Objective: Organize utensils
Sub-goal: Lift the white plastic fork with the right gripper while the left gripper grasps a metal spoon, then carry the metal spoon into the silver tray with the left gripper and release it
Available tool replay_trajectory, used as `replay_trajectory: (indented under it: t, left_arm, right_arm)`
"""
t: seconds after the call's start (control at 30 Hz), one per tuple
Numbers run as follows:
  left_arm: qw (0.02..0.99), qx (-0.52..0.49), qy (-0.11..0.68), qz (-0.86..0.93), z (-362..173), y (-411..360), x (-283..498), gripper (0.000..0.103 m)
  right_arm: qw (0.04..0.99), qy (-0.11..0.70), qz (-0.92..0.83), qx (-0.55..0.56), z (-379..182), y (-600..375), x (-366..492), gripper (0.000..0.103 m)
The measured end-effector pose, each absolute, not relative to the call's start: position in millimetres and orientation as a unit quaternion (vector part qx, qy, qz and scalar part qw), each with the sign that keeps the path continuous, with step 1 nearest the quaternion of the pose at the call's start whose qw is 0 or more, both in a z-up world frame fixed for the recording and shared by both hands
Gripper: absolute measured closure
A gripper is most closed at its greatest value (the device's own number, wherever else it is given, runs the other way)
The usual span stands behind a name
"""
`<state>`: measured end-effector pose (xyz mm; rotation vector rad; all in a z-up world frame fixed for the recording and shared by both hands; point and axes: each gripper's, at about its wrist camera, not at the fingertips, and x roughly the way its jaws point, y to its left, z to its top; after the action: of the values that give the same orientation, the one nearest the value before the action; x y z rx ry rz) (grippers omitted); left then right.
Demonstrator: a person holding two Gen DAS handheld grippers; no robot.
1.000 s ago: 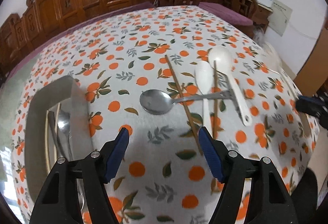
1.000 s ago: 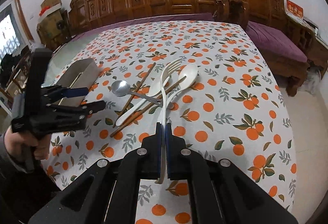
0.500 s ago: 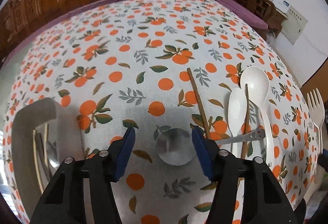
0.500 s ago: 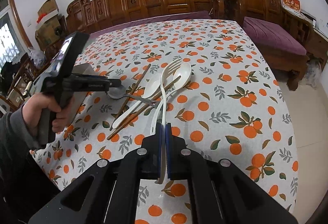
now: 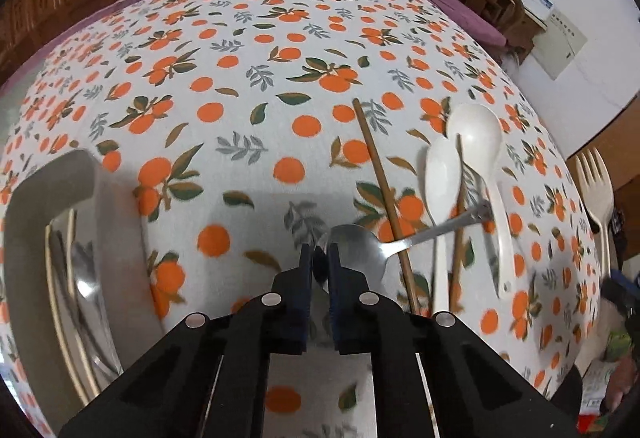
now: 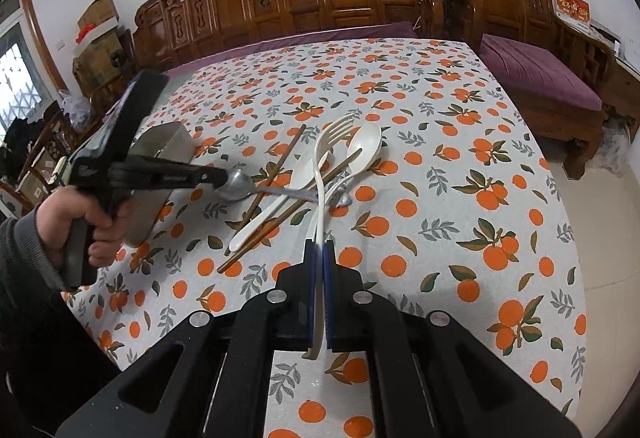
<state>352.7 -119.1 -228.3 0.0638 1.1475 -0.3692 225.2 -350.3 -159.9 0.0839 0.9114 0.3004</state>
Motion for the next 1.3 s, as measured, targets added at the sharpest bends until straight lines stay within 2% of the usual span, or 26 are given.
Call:
replay_trajectory:
  t: [0.17, 0.5, 1.3]
  left_arm:
    - [0.830, 0.040, 0.528, -0.176, -214.8, -115.2, 319.9, 0.099]
    - [0.882, 0.024, 0.451, -0.132, -171.3, -92.6, 258.8, 0.102]
    - [0.932, 0.030, 0.358, -0.057, -97.5, -44.8, 232.1, 0.103]
  right_arm:
    - [0.889, 0.433, 0.146, 0.036, -155.0, -348.4, 223.2, 0.098]
    - [0.889, 0.429, 0.157, 0.019, -153.0, -333.3, 218.8, 0.098]
    - [0.883, 0.421, 0.204, -0.018, -141.3, -254.8, 215.6, 0.098]
